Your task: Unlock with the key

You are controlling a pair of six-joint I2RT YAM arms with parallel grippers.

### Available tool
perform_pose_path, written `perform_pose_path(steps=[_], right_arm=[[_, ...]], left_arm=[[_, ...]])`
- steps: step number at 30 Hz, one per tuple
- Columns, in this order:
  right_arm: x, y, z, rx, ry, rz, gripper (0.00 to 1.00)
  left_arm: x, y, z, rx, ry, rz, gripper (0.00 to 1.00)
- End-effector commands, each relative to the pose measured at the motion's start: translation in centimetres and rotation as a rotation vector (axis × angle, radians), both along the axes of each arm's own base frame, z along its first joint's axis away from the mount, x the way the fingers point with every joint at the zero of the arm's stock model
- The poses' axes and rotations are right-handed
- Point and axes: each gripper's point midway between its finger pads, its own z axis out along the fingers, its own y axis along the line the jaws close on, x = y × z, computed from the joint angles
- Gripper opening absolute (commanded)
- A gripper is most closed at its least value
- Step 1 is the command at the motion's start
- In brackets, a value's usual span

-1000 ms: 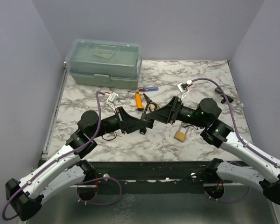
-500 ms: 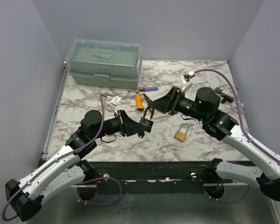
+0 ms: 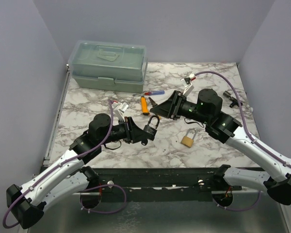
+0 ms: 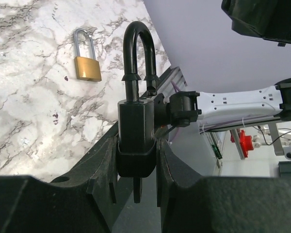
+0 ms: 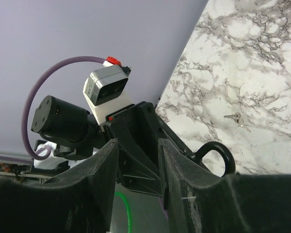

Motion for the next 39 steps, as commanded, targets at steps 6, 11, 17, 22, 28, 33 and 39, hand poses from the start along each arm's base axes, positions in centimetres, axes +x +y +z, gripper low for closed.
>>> perform_pose_path(steps=[6, 11, 17, 22, 28, 33, 39], right_arm=[[2.0, -2.5, -2.5, -0.144, 0.067, -0.185, 0.61], [1.4, -3.5, -4.4, -0.228, -0.036, -0.153, 0.72], [1.2, -5.9, -3.7, -0.276, -0.189, -0.191, 0.8], [2.4, -8.1, -6.0, -0.374, -0.11, -0.323, 0.55], [1.6, -6.1, -8.0, -0.351, -0.052, -0.225, 0.53], [-0.2, -3.5, -7.1, -0.282, -0.087, -0.047, 0.53], [-2.5, -1.5, -5.4, -0.193, -0.134, 0.136, 0.53]], left_arm=[[0.5, 0.4, 3.1, -0.005, -0.13, 0.012, 0.0], [-0.5, 0.4, 3.9, -0.005, -0.145, -0.042, 0.0], [-2.2, 0.4, 5.5, -0.038, -0.15, -0.116, 0.0], [-3.1, 0.6, 6.3, -0.061, -0.144, -0.147, 0.0], [-3.5, 0.7, 7.0, -0.077, -0.149, -0.151, 0.0], [-3.2, 0.7, 7.0, -0.076, -0.148, -0.138, 0.0], [-2.7, 0.7, 6.4, -0.061, -0.14, -0.117, 0.0]])
